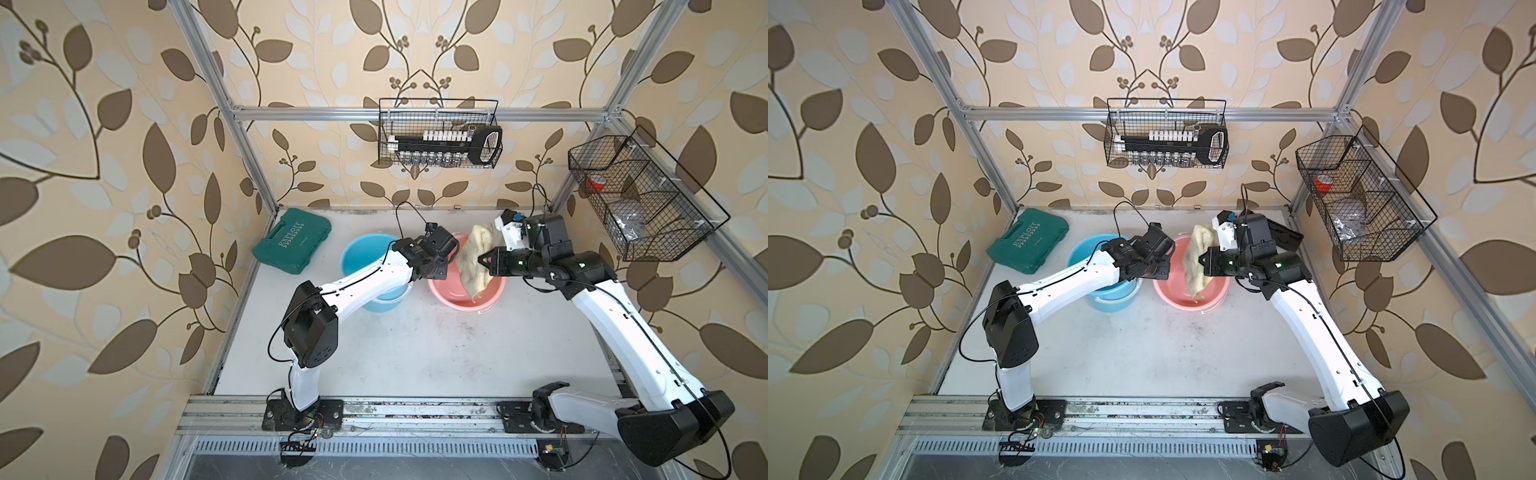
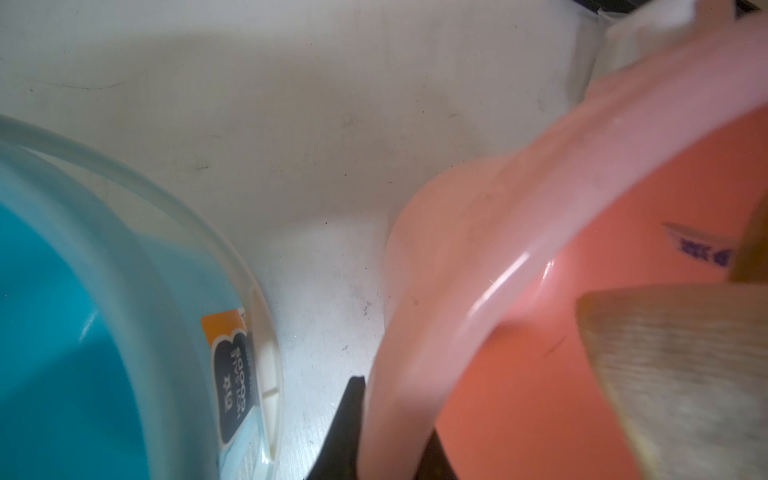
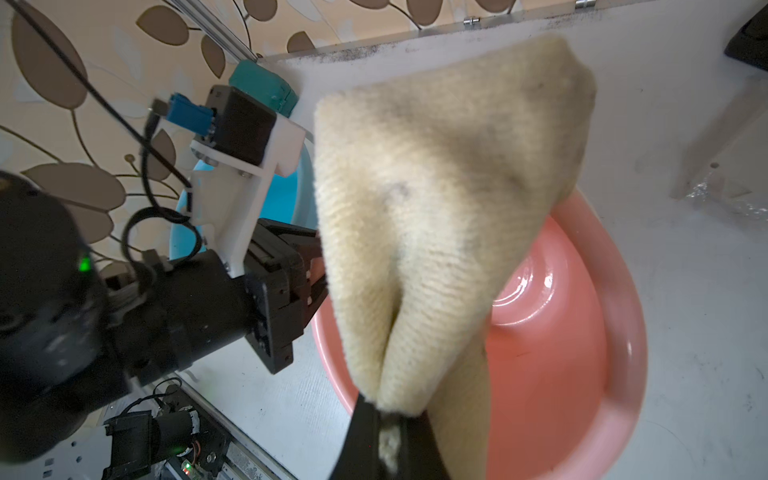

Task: Wipe the inside of the bucket with a cloth
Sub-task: Wipe the dirt from the inside of the bucket.

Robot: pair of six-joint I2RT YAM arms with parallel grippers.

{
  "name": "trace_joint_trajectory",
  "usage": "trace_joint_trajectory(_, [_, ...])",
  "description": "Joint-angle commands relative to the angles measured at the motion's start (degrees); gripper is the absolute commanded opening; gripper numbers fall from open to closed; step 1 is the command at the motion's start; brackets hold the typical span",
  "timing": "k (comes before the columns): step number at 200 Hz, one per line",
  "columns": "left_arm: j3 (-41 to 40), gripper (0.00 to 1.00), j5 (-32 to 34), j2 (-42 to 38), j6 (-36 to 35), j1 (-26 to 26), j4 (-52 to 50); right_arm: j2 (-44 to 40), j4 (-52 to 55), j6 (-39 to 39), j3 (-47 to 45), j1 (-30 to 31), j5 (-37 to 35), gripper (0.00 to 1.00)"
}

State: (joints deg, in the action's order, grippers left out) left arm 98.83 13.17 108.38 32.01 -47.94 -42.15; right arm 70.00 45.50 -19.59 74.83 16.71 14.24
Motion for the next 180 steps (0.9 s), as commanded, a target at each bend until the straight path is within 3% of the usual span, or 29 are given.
trace_joint_trajectory(1, [1.7,0.00,-4.1,-4.1,2.2,-0.2,-1.8,1.6,-4.6,-2.6,-2.1,0.3,-5.0,0.00])
trace_joint_trajectory(62, [-2.3,0.00,-10.6,-7.7,2.6,-0.6,1.0,6.2,-7.4,-7.5,-1.0,0.4,-14.7,0.00])
trace_joint_trajectory(93, [-4.0,0.00,-12.7,-8.5,2.3,-1.2,2.5,11.3,-7.5,-9.1,1.9,1.1,-12.3,0.00])
trace_joint_trajectory(133, [-2.8,0.00,-12.6,-7.4,1.9,-1.2,2.1,15.9,-10.0,-8.5,5.6,7.6,-8.1,0.00])
trace_joint_trajectory(161, [-2.0,0.00,-12.6,-6.8,2.0,-1.3,2.2,18.6,-12.0,-8.3,7.7,10.9,-1.2,0.00])
trace_joint_trajectory(180, [-2.0,0.00,-12.4,-6.6,2.2,-1.3,2.2,18.7,-12.6,-9.1,7.7,11.3,-1.5,0.00])
